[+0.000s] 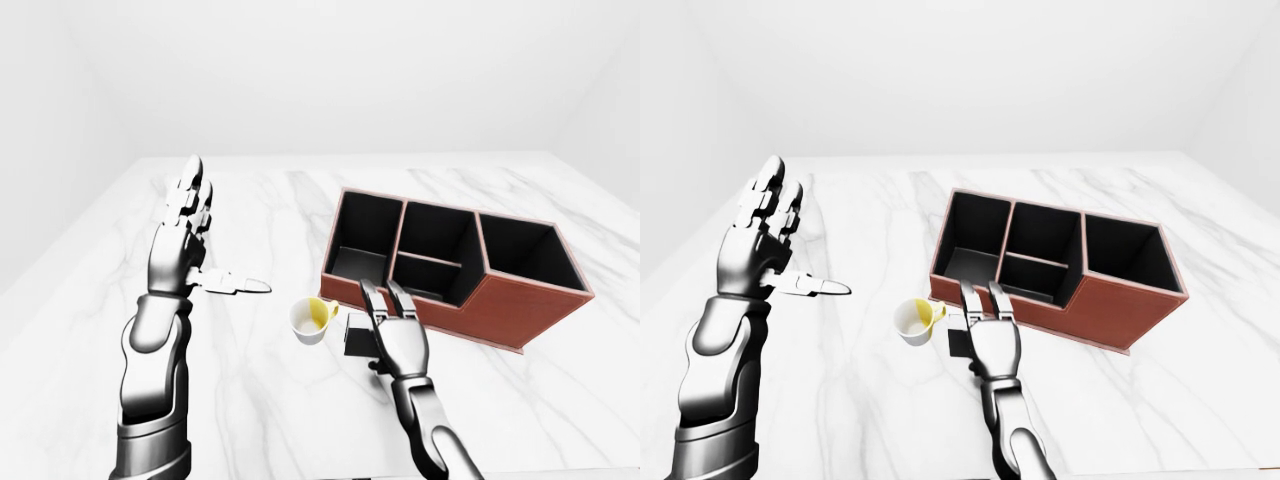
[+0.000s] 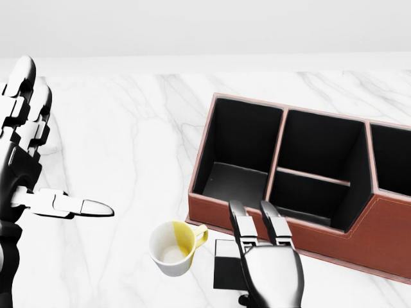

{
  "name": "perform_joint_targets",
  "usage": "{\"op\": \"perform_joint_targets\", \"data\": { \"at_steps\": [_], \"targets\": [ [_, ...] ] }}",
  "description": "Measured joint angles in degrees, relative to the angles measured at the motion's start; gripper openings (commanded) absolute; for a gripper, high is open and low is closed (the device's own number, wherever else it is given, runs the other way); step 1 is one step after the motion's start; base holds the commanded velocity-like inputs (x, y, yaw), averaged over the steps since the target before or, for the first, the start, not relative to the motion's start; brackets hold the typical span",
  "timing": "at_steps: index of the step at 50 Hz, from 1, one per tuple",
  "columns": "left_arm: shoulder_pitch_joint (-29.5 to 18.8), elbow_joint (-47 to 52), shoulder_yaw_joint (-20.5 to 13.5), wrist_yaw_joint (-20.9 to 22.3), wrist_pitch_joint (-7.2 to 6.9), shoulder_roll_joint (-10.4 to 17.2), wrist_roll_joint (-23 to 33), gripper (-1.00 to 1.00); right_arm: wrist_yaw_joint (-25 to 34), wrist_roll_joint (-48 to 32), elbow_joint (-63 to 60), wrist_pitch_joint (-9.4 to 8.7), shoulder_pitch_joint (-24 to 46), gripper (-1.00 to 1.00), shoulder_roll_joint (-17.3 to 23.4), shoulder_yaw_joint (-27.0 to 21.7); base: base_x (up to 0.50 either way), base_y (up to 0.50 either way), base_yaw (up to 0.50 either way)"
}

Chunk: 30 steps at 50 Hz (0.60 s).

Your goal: Pick up the book and place it in the caddy.

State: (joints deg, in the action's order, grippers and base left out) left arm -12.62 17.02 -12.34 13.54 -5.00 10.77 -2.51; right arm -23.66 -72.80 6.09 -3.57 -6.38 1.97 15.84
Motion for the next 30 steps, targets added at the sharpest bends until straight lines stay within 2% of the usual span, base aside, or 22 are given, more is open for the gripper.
{"op": "perform_joint_targets", "data": {
  "at_steps": [6, 13, 22, 23, 25, 28, 30],
  "targets": [
    [0.1, 0.4, 0.0, 0.1, 0.0, 0.0, 0.1, 1.0, -1.4, 0.0, 2.7, 0.21, 0.7, 0.72, -0.1, -0.2, 0.0, 0.0, 0.0],
    [0.2, 0.7, 0.0, 0.1, 0.0, -0.1, 0.1, 1.0, -3.1, -0.2, 5.6, 0.31, 2.0, 0.44, -0.2, -0.6, 0.0, 0.0, 0.0],
    [0.3, 0.7, 0.0, 0.2, 0.0, -0.2, 0.2, 1.0, -5.5, -1.2, 9.3, 0.11, 4.5, 0.44, -0.5, -1.1, 0.0, 0.0, 0.0],
    [0.4, 0.7, 0.0, 0.2, 0.0, -0.2, 0.2, 1.0, -5.6, -1.3, 9.6, 0.04, 4.7, 0.36, -0.5, -1.1, 0.0, 0.0, 0.0],
    [0.4, 0.6, 0.0, 0.2, 0.0, -0.2, 0.2, 1.0, -6.2, -1.8, 10.1, -0.11, 5.4, 0.05, -0.5, -1.3, 0.0, 0.0, 0.0],
    [0.4, 0.5, 0.0, 0.2, 0.0, -0.2, 0.1, 1.0, -6.3, -2.3, 10.2, -0.21, 6.3, -0.93, -0.5, -1.5, 0.0, 0.0, 0.0],
    [0.5, 0.4, -0.1, 0.2, 0.0, -0.2, 0.1, 1.0, -6.3, -2.7, 10.2, -0.36, 6.7, -1.0, -0.5, -1.7, 0.0, 0.0, 0.0]
  ]
}}
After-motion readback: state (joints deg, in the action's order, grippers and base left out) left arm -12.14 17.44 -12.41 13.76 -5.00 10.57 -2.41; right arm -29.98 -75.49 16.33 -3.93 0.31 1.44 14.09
